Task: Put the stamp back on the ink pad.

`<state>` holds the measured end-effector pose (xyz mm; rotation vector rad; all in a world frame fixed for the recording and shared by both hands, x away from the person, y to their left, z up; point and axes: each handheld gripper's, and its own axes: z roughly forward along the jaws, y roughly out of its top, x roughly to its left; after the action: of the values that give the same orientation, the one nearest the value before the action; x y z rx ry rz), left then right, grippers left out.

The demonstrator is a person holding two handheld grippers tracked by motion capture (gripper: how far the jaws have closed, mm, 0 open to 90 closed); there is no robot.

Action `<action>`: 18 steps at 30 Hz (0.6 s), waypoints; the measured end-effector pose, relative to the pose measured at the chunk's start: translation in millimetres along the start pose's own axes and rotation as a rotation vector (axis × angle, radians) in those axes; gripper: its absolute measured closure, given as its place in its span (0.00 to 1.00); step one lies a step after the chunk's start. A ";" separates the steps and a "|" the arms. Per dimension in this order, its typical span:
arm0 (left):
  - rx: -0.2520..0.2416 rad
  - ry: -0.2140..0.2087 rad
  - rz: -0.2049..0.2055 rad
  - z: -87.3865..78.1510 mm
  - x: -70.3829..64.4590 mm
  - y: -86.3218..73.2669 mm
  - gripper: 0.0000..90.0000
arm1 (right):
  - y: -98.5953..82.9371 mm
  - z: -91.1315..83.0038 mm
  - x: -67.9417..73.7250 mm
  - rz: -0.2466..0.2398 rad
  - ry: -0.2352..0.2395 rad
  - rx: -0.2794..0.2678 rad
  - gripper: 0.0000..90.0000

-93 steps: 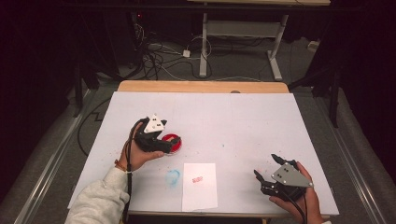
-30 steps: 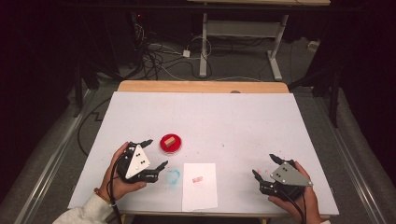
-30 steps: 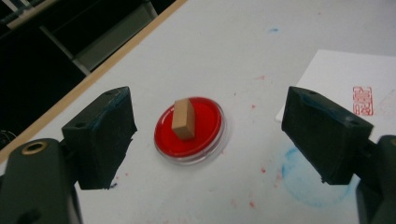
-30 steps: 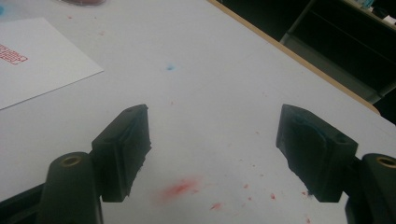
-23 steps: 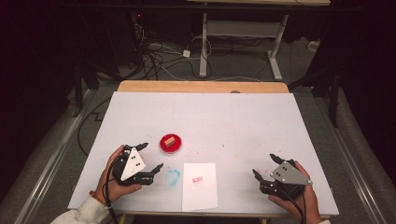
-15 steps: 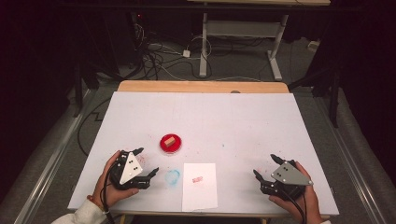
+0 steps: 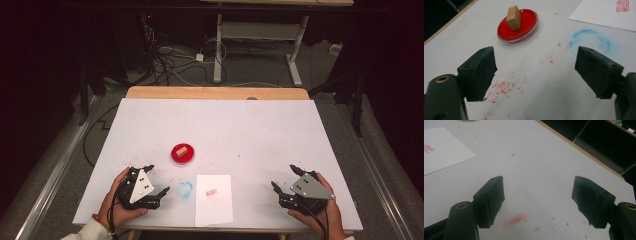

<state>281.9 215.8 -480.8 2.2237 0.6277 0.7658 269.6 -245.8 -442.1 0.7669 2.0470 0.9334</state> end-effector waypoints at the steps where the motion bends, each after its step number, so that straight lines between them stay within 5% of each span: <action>1: -0.002 0.000 -0.002 -0.2 0.4 -0.2 0.19 | 1.0 0.0 0.4 0.000 0.001 -0.005 0.29; 18: -0.023 0.015 -0.033 -4.2 7.6 -0.8 0.19 | 0.3 4.3 1.1 -0.001 0.012 0.009 0.29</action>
<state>284.3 222.9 -476.4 2.1839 0.6579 0.7694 272.6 -243.3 -444.3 0.7670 2.0627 0.9309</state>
